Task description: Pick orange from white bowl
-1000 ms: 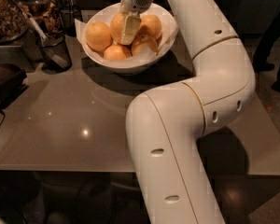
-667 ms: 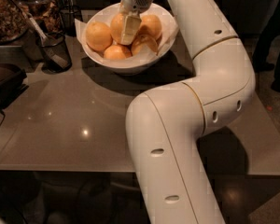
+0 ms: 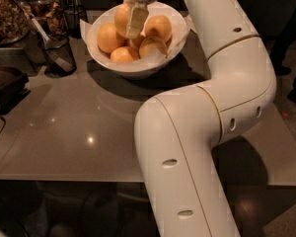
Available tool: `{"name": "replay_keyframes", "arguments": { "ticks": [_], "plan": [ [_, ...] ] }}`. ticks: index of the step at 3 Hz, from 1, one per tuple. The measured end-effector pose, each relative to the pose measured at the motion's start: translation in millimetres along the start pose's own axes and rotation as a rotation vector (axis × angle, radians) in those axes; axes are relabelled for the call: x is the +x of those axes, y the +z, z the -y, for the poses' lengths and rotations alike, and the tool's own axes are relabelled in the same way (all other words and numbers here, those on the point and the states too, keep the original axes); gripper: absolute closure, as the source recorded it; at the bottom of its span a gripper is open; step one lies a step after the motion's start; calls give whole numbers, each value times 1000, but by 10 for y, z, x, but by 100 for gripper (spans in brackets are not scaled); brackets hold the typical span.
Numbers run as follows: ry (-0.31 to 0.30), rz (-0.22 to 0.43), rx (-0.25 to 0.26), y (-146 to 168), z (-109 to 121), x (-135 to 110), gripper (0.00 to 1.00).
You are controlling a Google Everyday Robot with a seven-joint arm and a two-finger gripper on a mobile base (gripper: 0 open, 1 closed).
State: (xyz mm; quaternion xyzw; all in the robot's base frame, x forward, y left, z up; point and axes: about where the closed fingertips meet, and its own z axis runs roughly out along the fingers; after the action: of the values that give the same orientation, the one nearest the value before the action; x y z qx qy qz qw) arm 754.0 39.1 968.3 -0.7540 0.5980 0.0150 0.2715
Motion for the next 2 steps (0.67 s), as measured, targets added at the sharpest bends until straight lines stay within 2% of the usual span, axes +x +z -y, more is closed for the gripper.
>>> {"name": "replay_keyframes", "arguments": {
  "ticks": [1, 2],
  "plan": [
    [-27, 31, 57, -109, 118, -131, 100],
    [-38, 46, 66, -87, 149, -202, 100]
  ]
}}
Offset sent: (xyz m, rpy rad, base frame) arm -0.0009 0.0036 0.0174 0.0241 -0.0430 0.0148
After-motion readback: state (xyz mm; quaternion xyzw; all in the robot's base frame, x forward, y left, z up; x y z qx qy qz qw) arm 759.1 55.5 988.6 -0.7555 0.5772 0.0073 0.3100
